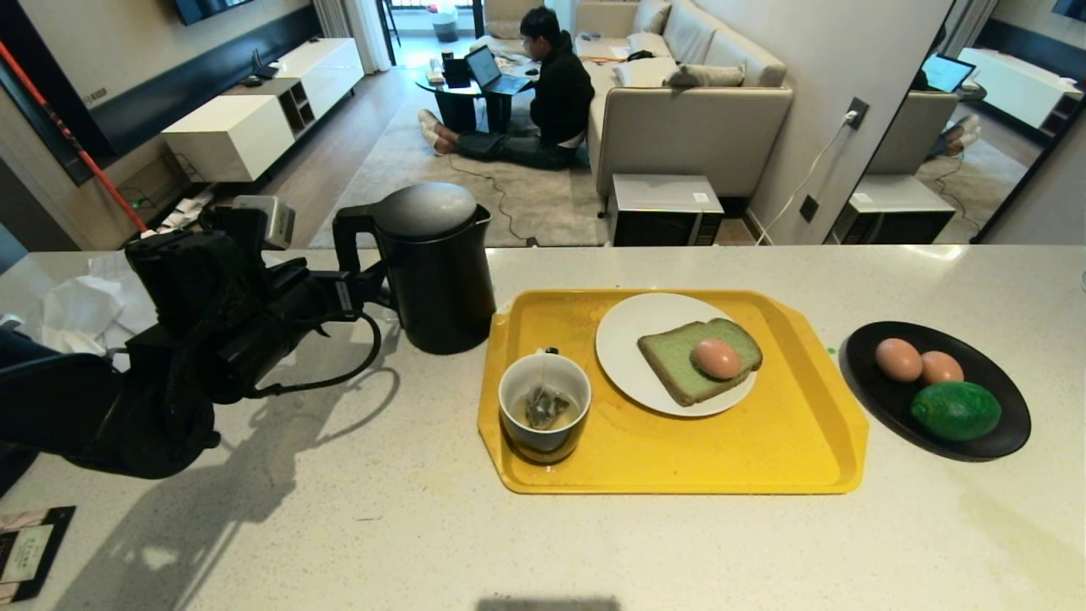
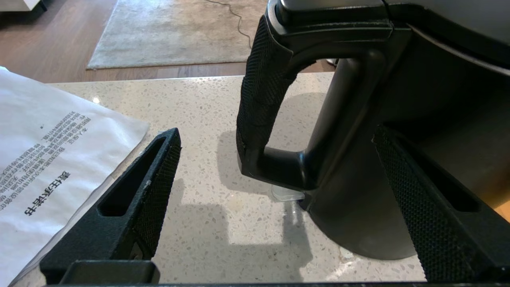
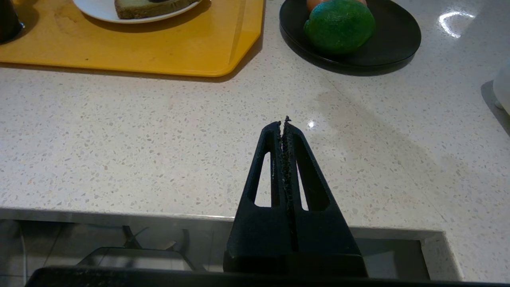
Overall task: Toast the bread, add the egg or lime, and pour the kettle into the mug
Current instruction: Pick up the kettle
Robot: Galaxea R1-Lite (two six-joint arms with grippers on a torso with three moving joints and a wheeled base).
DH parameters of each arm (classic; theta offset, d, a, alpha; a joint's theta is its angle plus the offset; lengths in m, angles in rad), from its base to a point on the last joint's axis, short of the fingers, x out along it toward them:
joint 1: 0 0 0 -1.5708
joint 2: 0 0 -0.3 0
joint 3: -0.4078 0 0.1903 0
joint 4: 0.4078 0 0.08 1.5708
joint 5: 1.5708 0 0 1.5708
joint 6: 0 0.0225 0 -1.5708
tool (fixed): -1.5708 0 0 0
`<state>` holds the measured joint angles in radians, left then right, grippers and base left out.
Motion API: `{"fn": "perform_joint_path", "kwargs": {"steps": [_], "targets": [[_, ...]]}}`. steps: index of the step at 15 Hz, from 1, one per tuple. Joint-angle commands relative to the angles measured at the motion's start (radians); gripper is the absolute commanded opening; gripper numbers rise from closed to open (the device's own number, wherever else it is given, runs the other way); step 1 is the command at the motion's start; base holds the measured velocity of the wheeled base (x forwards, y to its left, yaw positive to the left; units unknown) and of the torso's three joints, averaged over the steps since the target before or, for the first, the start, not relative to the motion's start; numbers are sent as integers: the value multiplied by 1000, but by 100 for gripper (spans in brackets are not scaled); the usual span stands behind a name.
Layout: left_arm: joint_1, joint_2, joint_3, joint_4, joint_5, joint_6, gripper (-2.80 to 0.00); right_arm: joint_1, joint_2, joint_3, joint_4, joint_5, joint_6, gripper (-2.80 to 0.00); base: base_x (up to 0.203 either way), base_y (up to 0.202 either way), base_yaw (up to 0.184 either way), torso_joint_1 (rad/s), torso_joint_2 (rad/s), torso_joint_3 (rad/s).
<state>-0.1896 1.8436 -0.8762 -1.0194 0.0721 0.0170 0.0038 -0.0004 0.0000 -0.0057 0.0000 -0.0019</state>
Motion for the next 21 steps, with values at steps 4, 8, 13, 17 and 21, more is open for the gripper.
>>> {"fn": "perform_joint_path", "kwargs": {"steps": [4,8,13,17,21], "targets": [[5,-47,57,-10,2,-5,0,1,0,1,0,0,0,-280,0,0,0,0,0,0],[54,-66,100,-54,-52,-2,0,1,0,0,0,0,0,-280,0,0,0,0,0,0],[120,-51,94,-67,-175,-4,0,1,0,2,0,0,0,-280,0,0,0,0,0,0],[137,-4,35,-66,-208,-11,0,1,0,0,0,0,-1,-280,0,0,0,0,0,0],[142,47,-38,-45,-205,-10,0,1,0,1,0,0,0,-280,0,0,0,0,0,0]]}}
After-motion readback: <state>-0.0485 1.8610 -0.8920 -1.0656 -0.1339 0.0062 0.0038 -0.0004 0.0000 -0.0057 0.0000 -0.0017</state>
